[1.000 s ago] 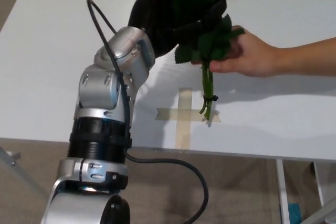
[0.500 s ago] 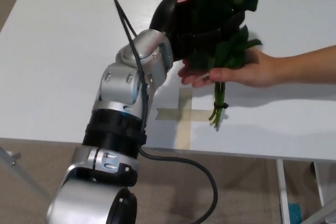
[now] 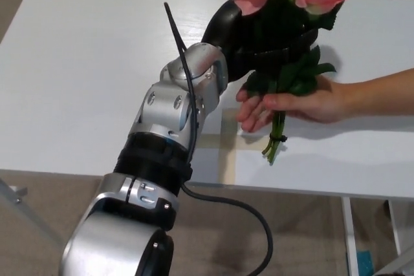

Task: Use the left hand to pick up the rose and passes it to a human.

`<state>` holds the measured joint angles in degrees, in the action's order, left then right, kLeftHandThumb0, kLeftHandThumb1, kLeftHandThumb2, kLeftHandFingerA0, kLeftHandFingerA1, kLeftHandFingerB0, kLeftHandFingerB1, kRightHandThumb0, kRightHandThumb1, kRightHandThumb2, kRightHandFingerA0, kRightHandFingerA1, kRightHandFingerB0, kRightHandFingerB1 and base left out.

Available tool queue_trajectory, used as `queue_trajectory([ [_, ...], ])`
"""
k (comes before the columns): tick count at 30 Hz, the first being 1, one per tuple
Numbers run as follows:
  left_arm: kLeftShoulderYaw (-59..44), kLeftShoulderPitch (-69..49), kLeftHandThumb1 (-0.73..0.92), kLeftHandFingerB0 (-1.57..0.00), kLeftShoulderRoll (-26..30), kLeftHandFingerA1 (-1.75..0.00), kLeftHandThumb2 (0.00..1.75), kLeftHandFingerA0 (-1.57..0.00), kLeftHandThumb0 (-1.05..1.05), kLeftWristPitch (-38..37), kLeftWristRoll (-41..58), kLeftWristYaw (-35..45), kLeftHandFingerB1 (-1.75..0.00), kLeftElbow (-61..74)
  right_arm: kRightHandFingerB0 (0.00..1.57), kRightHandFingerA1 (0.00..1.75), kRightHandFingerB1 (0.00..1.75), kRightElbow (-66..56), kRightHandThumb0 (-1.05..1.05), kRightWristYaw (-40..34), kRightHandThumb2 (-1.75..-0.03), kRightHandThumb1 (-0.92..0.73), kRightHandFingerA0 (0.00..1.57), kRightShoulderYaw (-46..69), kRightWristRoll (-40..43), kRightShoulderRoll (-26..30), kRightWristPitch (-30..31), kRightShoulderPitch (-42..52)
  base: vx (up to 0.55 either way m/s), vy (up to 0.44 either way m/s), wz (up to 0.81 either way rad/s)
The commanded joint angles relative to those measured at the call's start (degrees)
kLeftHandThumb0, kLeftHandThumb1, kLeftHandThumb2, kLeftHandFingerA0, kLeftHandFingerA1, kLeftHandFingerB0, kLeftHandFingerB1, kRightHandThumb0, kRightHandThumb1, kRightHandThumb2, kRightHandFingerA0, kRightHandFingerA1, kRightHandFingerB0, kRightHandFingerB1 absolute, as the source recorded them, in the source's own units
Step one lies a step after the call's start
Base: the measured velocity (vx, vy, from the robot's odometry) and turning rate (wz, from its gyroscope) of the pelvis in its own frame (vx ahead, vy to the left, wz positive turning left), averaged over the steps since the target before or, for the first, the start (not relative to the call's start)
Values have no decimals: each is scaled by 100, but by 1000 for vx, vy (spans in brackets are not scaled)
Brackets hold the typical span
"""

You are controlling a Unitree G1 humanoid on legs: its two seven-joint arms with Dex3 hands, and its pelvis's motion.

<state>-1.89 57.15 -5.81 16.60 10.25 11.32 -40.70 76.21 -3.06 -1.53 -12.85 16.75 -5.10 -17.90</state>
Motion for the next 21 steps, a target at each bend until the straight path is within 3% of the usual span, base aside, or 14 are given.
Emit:
queue_trajectory([
  [1, 63, -309, 83, -83, -238, -138, 64, -93, -15, -93, 125, 272, -91, 197, 62, 49, 43, 50, -38, 80, -60, -65, 76, 23, 27, -36, 35, 195, 0, 0, 0],
  [7, 77, -477, 83, -85, -169, -138, 64, -92, -15, -79, 118, 333, -83, 281, 62, 49, 44, 50, -38, 68, -60, -65, 76, -6, -9, -18, 53, 233, 0, 0, 0],
  [8, 105, -549, 81, -89, -137, -136, 66, -94, -17, -84, 77, 302, -62, 367, 63, 49, 44, 57, -38, 57, -60, -65, 77, -21, -25, -19, 54, 259, 0, 0, 0],
  [9, 136, -523, 77, -82, -94, -110, 64, -103, -25, 10, 38, 271, -50, 418, 63, 50, 44, 56, -38, 55, -60, -65, 77, -28, -31, -20, 54, 248, 0, 0, 0],
  [10, 188, -474, 66, -49, -20, -68, 60, -99, -34, 129, 10, 329, -36, 440, 63, 50, 44, 53, -38, 50, -60, -65, 77, -35, -35, -20, 56, 232, 0, 0, 0],
  [13, 257, -424, 66, -49, 72, -68, 60, -99, -34, 260, -2, 431, -36, 457, 63, 50, 44, 49, -38, 43, -60, -65, 77, -45, -36, -20, 59, 218, 0, 0, 0],
  [14, 422, -342, 44, 0, 266, 0, 76, 0, -72, 278, -69, 826, -5, 402, 64, 50, 44, 47, -38, 40, -59, -65, 78, -50, -38, -25, 65, 192, 0, 0, 0],
  [16, 771, -184, 40, 0, 644, 0, 76, 0, -73, 320, -189, 1584, -7, 302, 63, 50, 44, 48, -38, 38, -59, -65, 78, -54, -39, -34, 78, 149, 0, 0, 0],
  [17, 814, -178, 45, 0, 683, 0, 58, 0, -80, 314, -191, 1641, -4, 302, 63, 50, 44, 48, -38, 38, -59, -65, 78, -55, -39, -38, 79, 146, 0, 0, 0],
  [21, 1052, -239, 48, 0, 788, 0, 58, 0, -87, 339, -210, 1767, -4, 467, 62, 49, 44, 49, -38, 40, -60, -65, 76, -64, -45, -39, 65, 175, 0, 0, 0],
])
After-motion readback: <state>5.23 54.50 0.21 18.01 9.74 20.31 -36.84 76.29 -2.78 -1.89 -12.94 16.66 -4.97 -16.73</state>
